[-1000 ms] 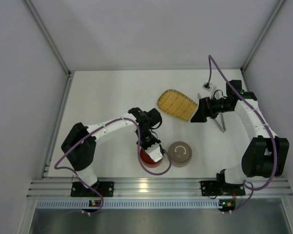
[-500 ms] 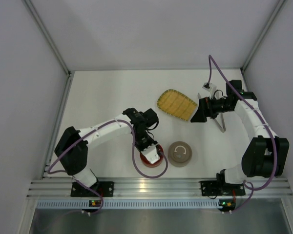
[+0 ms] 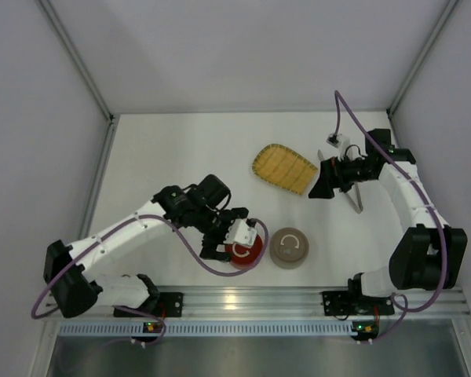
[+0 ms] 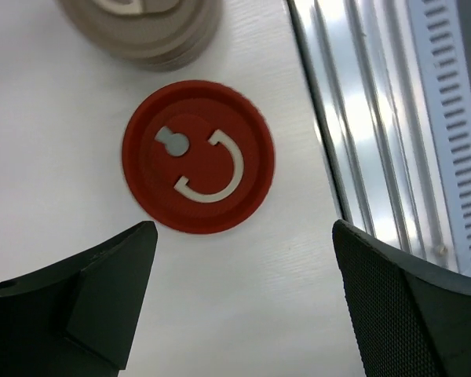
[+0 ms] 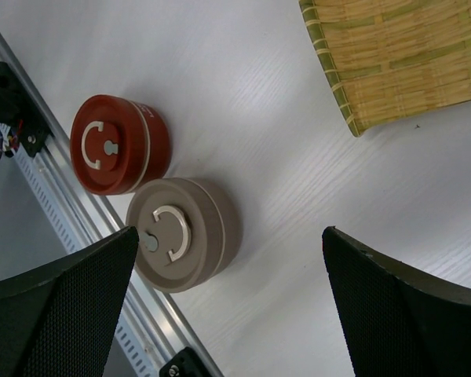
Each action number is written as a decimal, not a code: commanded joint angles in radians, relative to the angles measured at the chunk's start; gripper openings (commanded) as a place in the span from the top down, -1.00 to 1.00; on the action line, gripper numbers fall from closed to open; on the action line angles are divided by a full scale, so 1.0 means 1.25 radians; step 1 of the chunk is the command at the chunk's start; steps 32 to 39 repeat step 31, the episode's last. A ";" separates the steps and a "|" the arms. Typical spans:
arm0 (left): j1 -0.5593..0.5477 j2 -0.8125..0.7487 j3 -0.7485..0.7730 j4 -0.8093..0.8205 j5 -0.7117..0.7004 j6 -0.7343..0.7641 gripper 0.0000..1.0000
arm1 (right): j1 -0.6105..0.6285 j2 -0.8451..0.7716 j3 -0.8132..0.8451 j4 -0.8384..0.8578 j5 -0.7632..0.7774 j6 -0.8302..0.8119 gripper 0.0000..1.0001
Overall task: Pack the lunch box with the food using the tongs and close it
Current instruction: Reset both arms
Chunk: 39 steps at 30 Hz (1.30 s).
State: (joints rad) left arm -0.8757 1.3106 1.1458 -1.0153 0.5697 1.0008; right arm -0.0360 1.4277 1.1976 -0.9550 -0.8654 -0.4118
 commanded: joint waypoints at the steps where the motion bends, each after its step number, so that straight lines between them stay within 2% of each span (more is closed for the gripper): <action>1: 0.051 -0.082 -0.040 0.239 -0.071 -0.400 -0.96 | -0.019 -0.050 0.011 -0.024 0.020 -0.036 -0.99; 2: 0.077 -0.112 -0.054 0.289 -0.156 -0.546 -0.96 | -0.019 -0.054 0.008 -0.024 0.031 -0.040 -0.99; 3: 0.115 -0.119 -0.055 0.311 -0.148 -0.577 -0.96 | -0.019 -0.063 -0.006 -0.021 0.037 -0.042 -0.99; 4: 0.208 -0.121 -0.047 0.292 -0.121 -0.589 -0.96 | -0.019 -0.067 -0.013 -0.018 0.049 -0.041 -0.99; 5: 0.240 -0.115 -0.037 0.281 -0.124 -0.643 -0.96 | -0.019 -0.072 -0.020 -0.013 0.054 -0.041 -0.99; 6: 0.288 -0.108 -0.014 0.274 -0.190 -0.675 -0.96 | -0.019 -0.083 -0.035 -0.001 0.061 -0.039 -0.99; 7: 0.316 -0.099 0.002 0.221 -0.200 -0.692 -0.96 | -0.019 -0.089 -0.043 0.006 0.074 -0.034 -0.99; 10: 0.428 -0.088 0.001 0.175 -0.140 -0.722 -0.96 | -0.020 -0.108 -0.073 0.029 0.092 -0.027 -0.99; 12: 0.459 -0.102 -0.027 0.177 -0.172 -0.740 -0.96 | -0.020 -0.134 -0.118 0.062 0.128 -0.012 -0.99; 14: 0.473 -0.128 -0.073 0.192 -0.249 -0.748 -0.96 | -0.021 -0.153 -0.153 0.124 0.189 0.016 -0.99; 18: 0.546 -0.220 -0.147 0.229 -0.272 -0.733 -0.97 | -0.024 -0.200 -0.241 0.207 0.283 0.046 -0.99; 23: 0.552 -0.289 -0.163 0.254 -0.415 -0.734 -0.96 | -0.035 -0.214 -0.232 0.218 0.291 0.069 -0.99; 31: 0.552 -0.302 -0.161 0.275 -0.489 -0.768 -0.96 | -0.035 -0.244 -0.238 0.219 0.302 0.068 -0.99; 39: 0.552 -0.302 -0.161 0.275 -0.489 -0.768 -0.96 | -0.035 -0.244 -0.238 0.219 0.302 0.068 -0.99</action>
